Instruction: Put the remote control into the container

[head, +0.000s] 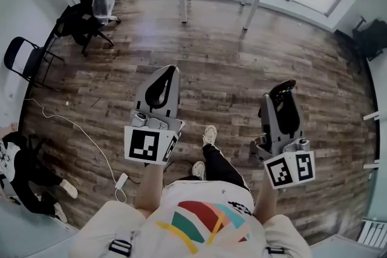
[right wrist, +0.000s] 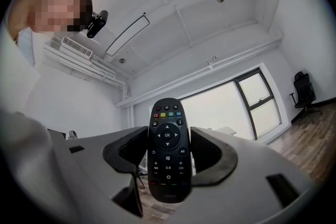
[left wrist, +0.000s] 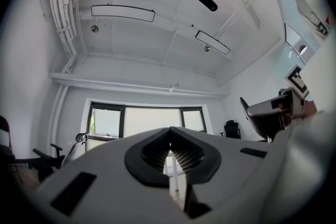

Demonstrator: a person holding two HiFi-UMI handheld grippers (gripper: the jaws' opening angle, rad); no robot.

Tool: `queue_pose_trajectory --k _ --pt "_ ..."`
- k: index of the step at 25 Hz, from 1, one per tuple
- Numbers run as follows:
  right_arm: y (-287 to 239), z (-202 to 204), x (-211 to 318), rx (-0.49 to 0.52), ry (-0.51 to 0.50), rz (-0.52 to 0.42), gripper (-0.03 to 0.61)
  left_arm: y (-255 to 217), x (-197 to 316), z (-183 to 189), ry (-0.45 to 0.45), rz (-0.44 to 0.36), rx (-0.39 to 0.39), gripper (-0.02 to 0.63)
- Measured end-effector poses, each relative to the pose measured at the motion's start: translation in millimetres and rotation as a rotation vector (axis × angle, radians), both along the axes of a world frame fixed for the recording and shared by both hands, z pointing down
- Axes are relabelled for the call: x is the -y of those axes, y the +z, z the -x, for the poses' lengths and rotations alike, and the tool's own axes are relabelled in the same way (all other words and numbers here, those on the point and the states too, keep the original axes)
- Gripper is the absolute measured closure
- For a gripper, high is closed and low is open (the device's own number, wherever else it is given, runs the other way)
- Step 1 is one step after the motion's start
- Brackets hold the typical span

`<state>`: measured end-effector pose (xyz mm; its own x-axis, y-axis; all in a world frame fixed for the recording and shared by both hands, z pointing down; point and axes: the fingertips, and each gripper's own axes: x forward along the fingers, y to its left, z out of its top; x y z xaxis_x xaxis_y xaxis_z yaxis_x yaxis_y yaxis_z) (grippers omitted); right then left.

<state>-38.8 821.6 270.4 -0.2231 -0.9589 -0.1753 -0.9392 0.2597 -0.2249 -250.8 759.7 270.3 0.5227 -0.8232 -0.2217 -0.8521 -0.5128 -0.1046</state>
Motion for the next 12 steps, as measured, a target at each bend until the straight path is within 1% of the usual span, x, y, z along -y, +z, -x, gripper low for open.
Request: queue_pose_trajectory --k 6,12 --pt "5.3 -8.3 52.9 0.008 -0.023 -0.013 0.325 -0.4 44.0 -10.3 -0.008 -0.017 0.014 0.607" --pt "9.1 -17.9 131.3 -0.024 -0.049 -0.019 0.325 -2.0 122.2 -24.5 -0.026 -0.031 0.020 0.607"
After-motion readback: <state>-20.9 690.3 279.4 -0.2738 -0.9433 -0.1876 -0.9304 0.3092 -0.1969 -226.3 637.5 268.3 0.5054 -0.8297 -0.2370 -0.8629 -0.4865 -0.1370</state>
